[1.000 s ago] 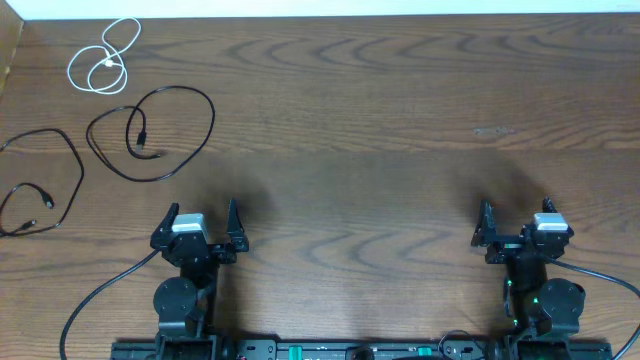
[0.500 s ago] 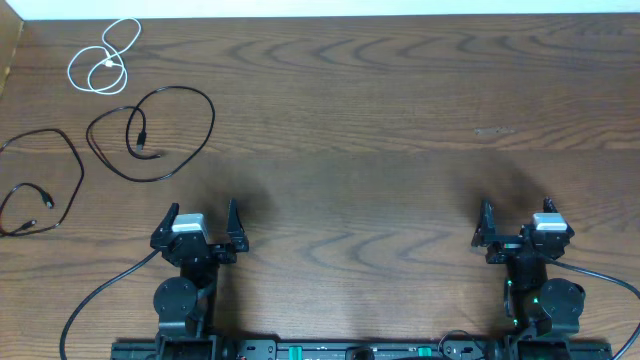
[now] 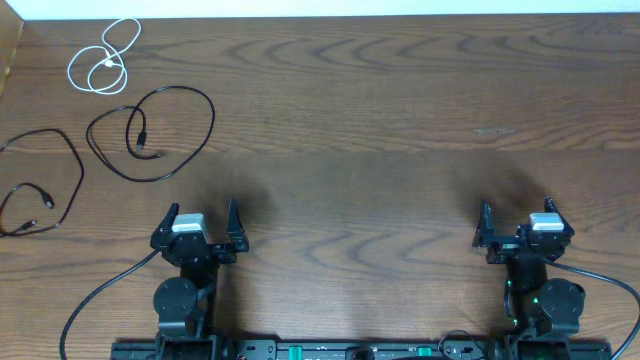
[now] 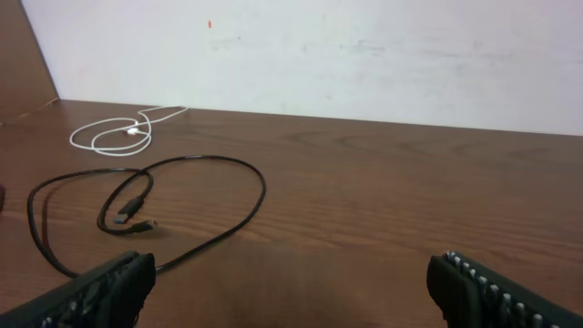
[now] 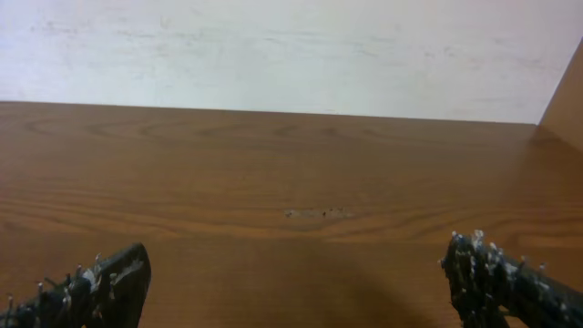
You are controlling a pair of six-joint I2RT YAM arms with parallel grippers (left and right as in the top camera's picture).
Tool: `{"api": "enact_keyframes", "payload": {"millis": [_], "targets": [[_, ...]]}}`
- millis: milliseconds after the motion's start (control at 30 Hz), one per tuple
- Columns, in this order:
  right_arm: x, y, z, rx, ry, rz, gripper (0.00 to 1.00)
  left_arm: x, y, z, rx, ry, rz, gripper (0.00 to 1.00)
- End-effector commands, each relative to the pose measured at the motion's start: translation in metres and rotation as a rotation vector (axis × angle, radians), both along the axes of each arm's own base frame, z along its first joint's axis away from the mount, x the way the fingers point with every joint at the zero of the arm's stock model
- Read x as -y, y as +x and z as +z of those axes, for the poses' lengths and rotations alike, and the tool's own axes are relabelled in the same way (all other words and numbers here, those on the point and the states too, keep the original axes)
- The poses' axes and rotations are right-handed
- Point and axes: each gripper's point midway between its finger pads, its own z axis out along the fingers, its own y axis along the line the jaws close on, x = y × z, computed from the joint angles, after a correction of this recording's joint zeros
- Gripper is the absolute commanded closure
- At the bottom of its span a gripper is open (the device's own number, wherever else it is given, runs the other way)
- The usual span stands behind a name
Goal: Untangle cables
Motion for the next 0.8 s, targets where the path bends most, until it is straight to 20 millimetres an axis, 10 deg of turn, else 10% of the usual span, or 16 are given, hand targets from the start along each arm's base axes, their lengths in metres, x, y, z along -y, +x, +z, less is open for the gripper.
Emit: {"api": "enact_keyframes", "payload": {"millis": [0, 767], "targets": [[-0.0015, -0.0003, -0.0016, -0.004, -0.019, 0.005, 0.01, -0.0065, -0.0011, -0.0172, -0.050, 0.004, 0.036, 0.00], [-0.0034, -0.0003, -0.0017, -0.005, -0.023, 0.013, 0.01, -0.0065, -0.0011, -0.0172, -0.050, 0.004, 0.036, 0.00]]}}
